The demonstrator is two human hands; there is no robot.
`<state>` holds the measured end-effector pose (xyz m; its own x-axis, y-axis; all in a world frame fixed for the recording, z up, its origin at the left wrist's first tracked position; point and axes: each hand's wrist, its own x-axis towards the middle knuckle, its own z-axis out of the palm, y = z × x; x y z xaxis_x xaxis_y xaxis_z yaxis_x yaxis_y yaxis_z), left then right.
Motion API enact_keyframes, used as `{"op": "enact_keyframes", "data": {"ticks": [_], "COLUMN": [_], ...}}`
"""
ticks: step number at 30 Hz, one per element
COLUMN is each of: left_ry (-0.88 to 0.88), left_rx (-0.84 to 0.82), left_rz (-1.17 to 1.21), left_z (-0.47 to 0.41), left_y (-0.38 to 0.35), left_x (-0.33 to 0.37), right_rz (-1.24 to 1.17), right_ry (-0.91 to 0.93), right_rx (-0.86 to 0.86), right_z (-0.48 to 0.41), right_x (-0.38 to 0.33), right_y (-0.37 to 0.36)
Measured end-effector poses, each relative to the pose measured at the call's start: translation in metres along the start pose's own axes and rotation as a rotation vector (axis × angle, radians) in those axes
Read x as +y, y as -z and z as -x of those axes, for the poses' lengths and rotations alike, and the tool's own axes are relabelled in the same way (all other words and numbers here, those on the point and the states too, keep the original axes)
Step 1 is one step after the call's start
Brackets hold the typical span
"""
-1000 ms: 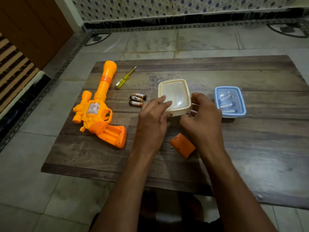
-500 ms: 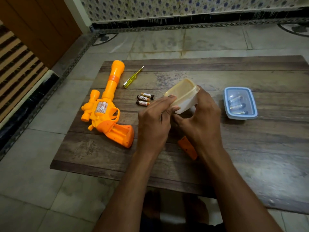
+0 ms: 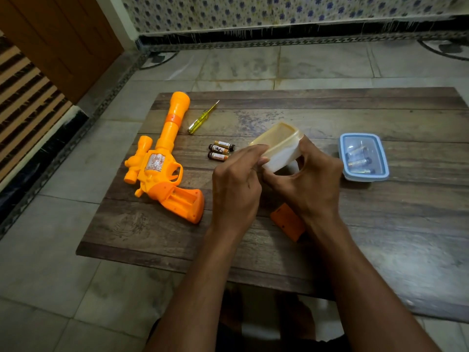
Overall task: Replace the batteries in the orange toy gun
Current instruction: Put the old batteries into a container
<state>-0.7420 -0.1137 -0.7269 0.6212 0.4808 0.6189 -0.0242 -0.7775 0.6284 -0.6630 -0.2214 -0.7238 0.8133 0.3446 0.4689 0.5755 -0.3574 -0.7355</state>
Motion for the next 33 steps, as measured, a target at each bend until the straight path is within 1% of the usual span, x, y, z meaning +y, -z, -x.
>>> {"op": "enact_keyframes", "data": {"ticks": [3,10,13,16,18,20,26,31,33], "left_ry": [0.027,0.014,0.004,0.042,0.061,0.057,-0.06,0.071,0.078], "left_rx": [0.031,0.011,0.019,0.039,0.036,0.031,0.019,0.188,0.183], "left_rz": [-0.004,0.025,0.006,-0.034,-0.069,-0.109,-0.248,-0.193,-0.166], "left_z": [-0.002,0.0,-0.001,-0.003,-0.003,-0.003,-0.006,-0.012,-0.012], "left_y": [0.001,0.007,0.006,0.004,0.004,0.003,0.001,0.003,0.002], "left_x": [0.0,0.007,0.013,0.013,0.012,0.011,0.019,0.016,0.017], "right_rz": [-0.006,0.016,-0.003,-0.013,0.018,0.042,0.055,0.135,0.116], "right_ry": [0.04,0.149,0.235,0.264,0.281,0.288,0.292,0.276,0.254], "right_rx": [-0.033,-0.049,-0.08,-0.123,-0.108,-0.095,-0.101,-0.138,-0.153], "right_z": [-0.001,0.002,0.005,0.007,0.009,0.012,0.011,0.014,0.013], "right_x": [0.003,0.007,0.002,-0.001,0.001,0.003,0.002,-0.001,0.0], "right_y": [0.001,0.003,-0.005,-0.007,-0.009,-0.012,-0.011,-0.011,-0.009]}}
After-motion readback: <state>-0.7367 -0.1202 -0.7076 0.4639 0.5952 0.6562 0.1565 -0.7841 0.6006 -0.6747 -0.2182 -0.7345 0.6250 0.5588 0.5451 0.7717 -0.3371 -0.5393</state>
